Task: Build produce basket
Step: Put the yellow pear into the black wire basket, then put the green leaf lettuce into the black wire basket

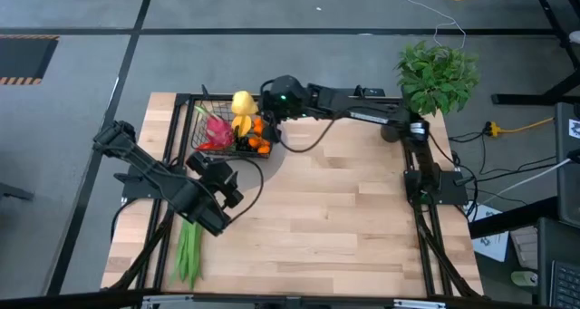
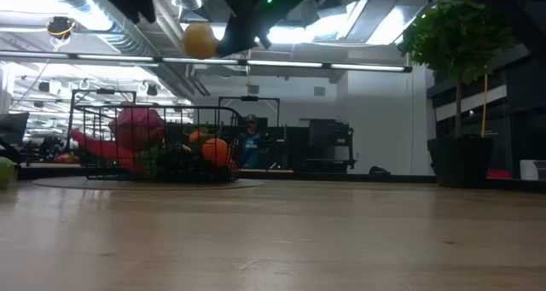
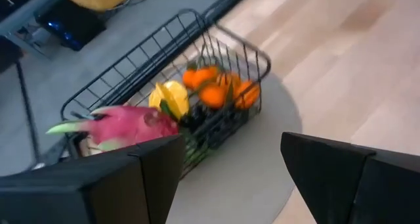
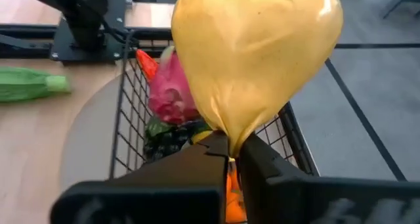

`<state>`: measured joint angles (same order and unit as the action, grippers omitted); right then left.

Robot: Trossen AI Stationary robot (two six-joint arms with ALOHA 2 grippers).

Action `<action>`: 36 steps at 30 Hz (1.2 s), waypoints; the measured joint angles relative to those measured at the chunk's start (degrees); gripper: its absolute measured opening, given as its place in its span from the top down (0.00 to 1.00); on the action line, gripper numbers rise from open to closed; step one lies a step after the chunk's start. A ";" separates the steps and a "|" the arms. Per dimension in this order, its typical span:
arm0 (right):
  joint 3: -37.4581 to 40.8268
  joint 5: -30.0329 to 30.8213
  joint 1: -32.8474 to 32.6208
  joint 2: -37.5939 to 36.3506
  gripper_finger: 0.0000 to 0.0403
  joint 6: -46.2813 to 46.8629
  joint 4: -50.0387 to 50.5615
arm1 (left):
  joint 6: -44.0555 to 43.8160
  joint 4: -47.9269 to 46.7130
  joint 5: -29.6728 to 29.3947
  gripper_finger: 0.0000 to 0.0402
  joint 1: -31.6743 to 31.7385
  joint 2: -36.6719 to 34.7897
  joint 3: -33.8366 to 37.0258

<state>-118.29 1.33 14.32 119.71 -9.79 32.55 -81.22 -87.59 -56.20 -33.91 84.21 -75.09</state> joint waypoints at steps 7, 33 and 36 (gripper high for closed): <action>-8.11 0.06 1.35 4.10 0.79 -4.26 6.85 | -5.28 -0.46 -0.66 0.40 -0.04 0.01 0.00; -5.07 1.62 -2.43 -7.14 0.58 12.36 57.13 | -4.19 3.34 2.18 0.40 1.66 0.54 0.02; -0.42 2.18 -5.38 -11.74 0.58 11.47 57.16 | -3.88 6.02 2.60 0.40 1.66 0.97 0.02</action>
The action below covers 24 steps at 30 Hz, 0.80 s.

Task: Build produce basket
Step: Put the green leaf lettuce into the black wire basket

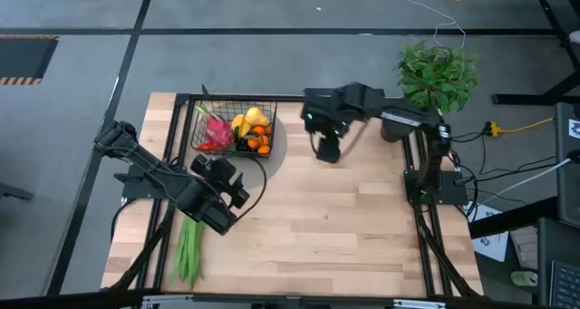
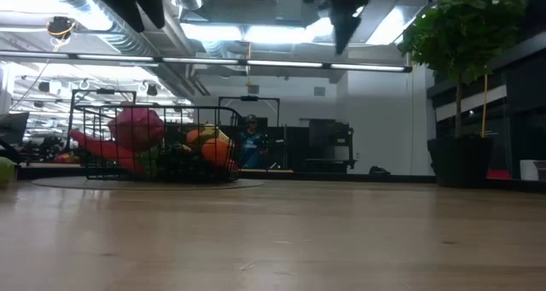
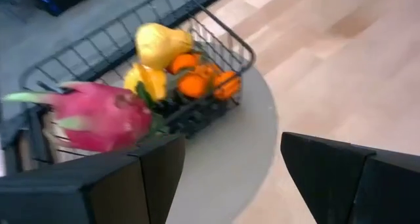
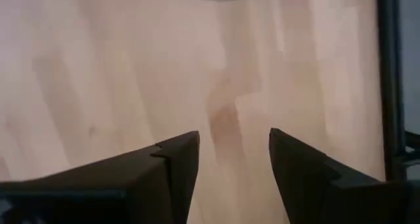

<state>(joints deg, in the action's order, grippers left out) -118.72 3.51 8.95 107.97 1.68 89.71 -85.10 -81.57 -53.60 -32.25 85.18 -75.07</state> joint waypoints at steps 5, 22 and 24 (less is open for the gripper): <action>14.85 0.07 -5.03 -11.49 0.58 4.05 -1.81 | 0.16 -0.03 1.60 0.40 0.00 -0.03 0.00; 63.87 2.02 -26.83 -44.37 0.58 31.12 -29.07 | 0.08 2.02 1.24 0.40 0.13 -0.03 0.00; 66.73 1.96 -29.73 -46.06 0.58 34.55 -31.78 | -0.73 3.36 2.70 0.40 0.13 -0.03 0.00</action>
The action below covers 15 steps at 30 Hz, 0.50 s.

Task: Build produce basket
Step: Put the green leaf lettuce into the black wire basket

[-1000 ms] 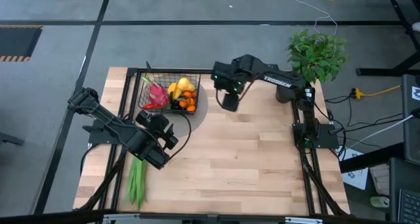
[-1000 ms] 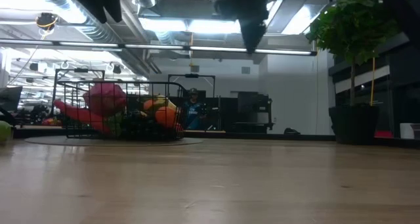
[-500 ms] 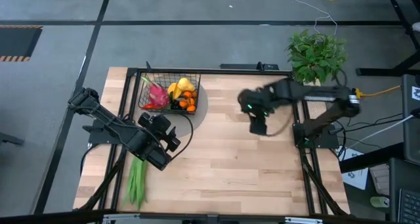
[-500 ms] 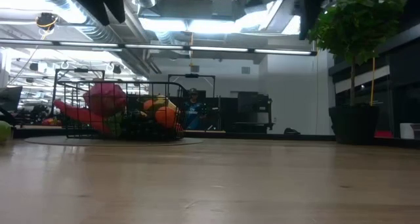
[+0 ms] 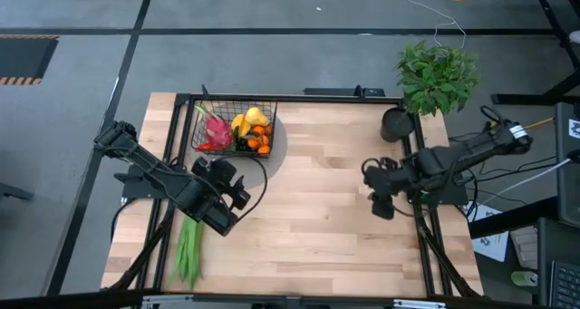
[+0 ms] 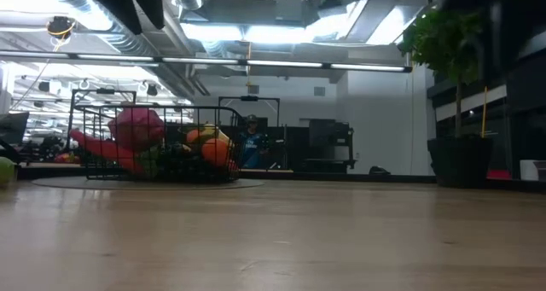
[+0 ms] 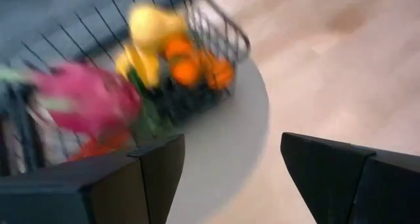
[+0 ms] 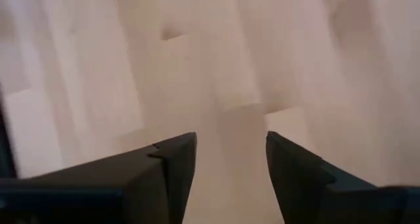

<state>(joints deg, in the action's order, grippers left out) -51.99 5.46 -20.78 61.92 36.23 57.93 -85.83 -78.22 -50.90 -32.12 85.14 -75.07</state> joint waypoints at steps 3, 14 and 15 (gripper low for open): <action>2.94 0.11 -3.97 -1.12 0.58 3.59 -2.51 | 2.79 0.97 13.32 0.40 0.17 -0.01 0.00; 4.48 3.97 -12.64 -1.34 0.58 7.12 -9.01 | 1.02 -1.17 46.06 0.40 -6.88 -0.04 3.65; 4.48 3.94 -13.20 -1.34 0.58 7.15 -9.52 | 0.20 -1.03 46.51 0.40 -7.75 -0.04 5.03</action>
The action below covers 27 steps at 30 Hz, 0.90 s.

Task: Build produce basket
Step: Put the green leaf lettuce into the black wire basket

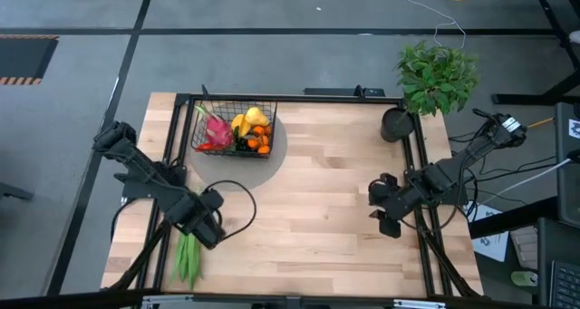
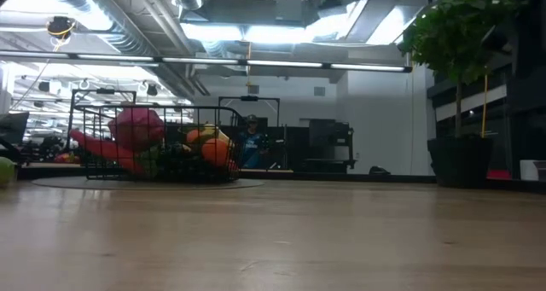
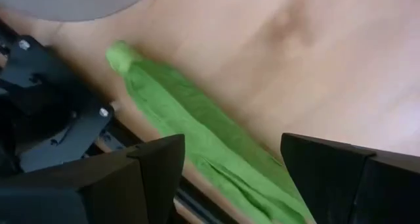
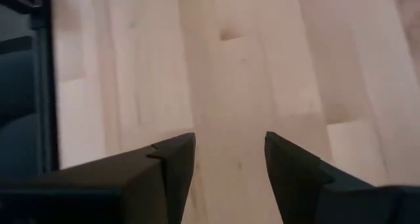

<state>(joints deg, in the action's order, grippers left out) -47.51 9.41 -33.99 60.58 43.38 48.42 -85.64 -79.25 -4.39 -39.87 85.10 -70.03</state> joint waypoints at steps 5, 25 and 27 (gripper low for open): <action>0.00 0.01 -2.09 0.00 0.58 0.09 -1.59 | -6.69 1.95 11.04 0.40 -4.39 0.02 8.34; 0.00 0.02 -2.55 0.02 0.58 0.02 -3.21 | -23.15 34.96 18.15 0.40 -7.56 0.00 27.41; 0.00 0.02 -2.54 0.02 0.58 0.04 -3.22 | -22.43 37.68 13.42 0.40 -5.47 0.00 27.51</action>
<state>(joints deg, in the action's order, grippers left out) -47.51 9.43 -36.52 60.60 43.42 45.20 -108.06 -41.57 9.03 -45.34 85.10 -42.52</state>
